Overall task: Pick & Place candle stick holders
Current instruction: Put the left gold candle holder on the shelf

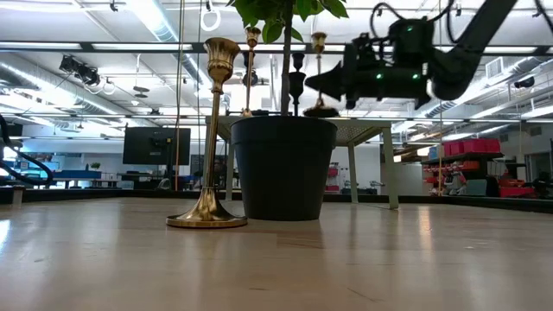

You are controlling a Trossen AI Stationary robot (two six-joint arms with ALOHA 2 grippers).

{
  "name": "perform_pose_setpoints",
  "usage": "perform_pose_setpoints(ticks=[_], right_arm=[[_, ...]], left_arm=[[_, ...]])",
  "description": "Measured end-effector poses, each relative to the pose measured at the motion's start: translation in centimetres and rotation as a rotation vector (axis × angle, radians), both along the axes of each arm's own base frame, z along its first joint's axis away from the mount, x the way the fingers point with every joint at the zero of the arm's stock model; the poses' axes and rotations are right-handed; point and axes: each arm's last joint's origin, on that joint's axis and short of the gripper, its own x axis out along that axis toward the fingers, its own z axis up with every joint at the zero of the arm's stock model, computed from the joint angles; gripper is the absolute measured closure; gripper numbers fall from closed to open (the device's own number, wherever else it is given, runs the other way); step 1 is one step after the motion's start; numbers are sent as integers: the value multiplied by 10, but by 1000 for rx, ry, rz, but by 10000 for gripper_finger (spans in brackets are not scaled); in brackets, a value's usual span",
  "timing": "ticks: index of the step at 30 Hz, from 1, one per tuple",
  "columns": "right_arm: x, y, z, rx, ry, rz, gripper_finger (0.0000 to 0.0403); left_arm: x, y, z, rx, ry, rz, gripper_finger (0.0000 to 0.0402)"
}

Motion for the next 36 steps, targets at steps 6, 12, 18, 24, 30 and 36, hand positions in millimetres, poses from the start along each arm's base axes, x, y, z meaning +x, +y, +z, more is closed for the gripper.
perform_pose_setpoints(ticks=[6, 12, 18, 24, 30, 36], right_arm=[[16, -11, -7, 0, 13, 30, 399], [19, -13, -9, -12, -9, 32, 399], [21, -14, -14, -3, -6, 32, 399], [22, -14, -15, 13, -16, 36, 399], [23, -10, -14, 11, -22, 47, 399], [24, -8, -14, 11, -23, 47, 399]], left_arm=[[-1, 0, -2, -10, 18, 4, 271], [-1, 0, -2, -8, 23, 4, 271], [-1, 0, -2, -9, 23, 4, 271], [-1, 0, -2, -10, 23, 5, 271], [-1, 0, -2, -11, 23, 5, 271], [-1, 0, -2, -12, 23, 5, 271]])
